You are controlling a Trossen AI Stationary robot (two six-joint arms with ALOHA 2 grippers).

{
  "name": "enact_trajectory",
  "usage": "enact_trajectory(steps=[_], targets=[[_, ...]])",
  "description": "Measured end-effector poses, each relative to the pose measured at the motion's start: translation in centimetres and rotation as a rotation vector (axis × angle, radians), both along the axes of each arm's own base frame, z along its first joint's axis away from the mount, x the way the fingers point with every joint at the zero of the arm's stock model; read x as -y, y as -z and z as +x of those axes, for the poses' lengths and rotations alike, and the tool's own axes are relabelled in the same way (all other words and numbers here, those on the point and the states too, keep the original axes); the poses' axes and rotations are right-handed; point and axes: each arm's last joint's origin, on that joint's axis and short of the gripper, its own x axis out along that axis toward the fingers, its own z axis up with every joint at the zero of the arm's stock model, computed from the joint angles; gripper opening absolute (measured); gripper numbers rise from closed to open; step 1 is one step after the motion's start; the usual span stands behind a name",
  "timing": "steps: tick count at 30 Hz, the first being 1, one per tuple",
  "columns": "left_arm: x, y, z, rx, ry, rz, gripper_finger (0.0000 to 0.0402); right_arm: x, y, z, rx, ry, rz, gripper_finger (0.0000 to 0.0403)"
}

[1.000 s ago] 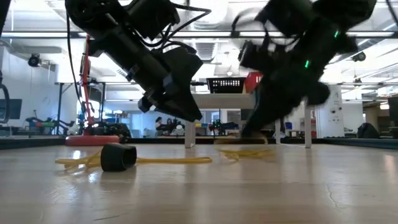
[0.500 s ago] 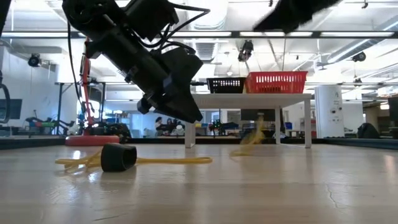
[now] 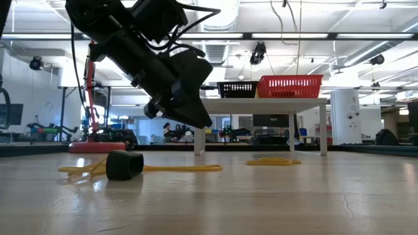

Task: Pick & Place Office Desk Supplies
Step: Put the yellow rubber band into the red basket on the shelf

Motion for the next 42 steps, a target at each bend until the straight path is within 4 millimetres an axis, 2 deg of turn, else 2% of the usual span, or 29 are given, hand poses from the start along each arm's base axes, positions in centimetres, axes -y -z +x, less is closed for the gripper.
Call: enact_trajectory(steps=[5, 12, 16, 18, 27, 35, 38, 42], targets=[[0.0, 0.0, 0.0, -0.004, 0.005, 0.007, 0.0118, 1.9, 0.0, -0.2, -0.076, 0.096, 0.017, 0.0008], [0.2, 0.0, 0.0, -0.006, 0.010, 0.006, 0.0118, 2.2, 2.9, 0.2, -0.234, 0.116, 0.139, 0.0008], [0.1, 0.2, -0.2, -0.022, 0.030, 0.030, 0.0118, 2.4, 5.2, 0.6, -0.307, 0.134, 0.155, 0.0008], [0.1, 0.4, -0.4, -0.036, 0.032, 0.034, 0.0118, 2.4, 5.7, 0.5, -0.319, 0.163, 0.151, 0.0008], [0.0, 1.4, -1.2, -0.028, 0.024, 0.024, 0.0118, 2.4, 6.3, 0.5, -0.334, 0.158, 0.167, 0.0011], [0.0, 1.5, -1.3, -0.023, 0.024, 0.023, 0.0118, 2.0, 5.7, -0.3, -0.343, 0.112, 0.336, 0.0072], [0.0, 1.4, -1.2, -0.011, 0.023, 0.022, 0.0118, 1.6, 5.2, -0.3, -0.289, 0.007, 0.452, 0.0094], [0.0, 1.1, -1.0, 0.022, 0.022, 0.018, 0.0118, 0.4, 5.9, 0.6, -0.316, -0.369, 0.595, 0.0105]])
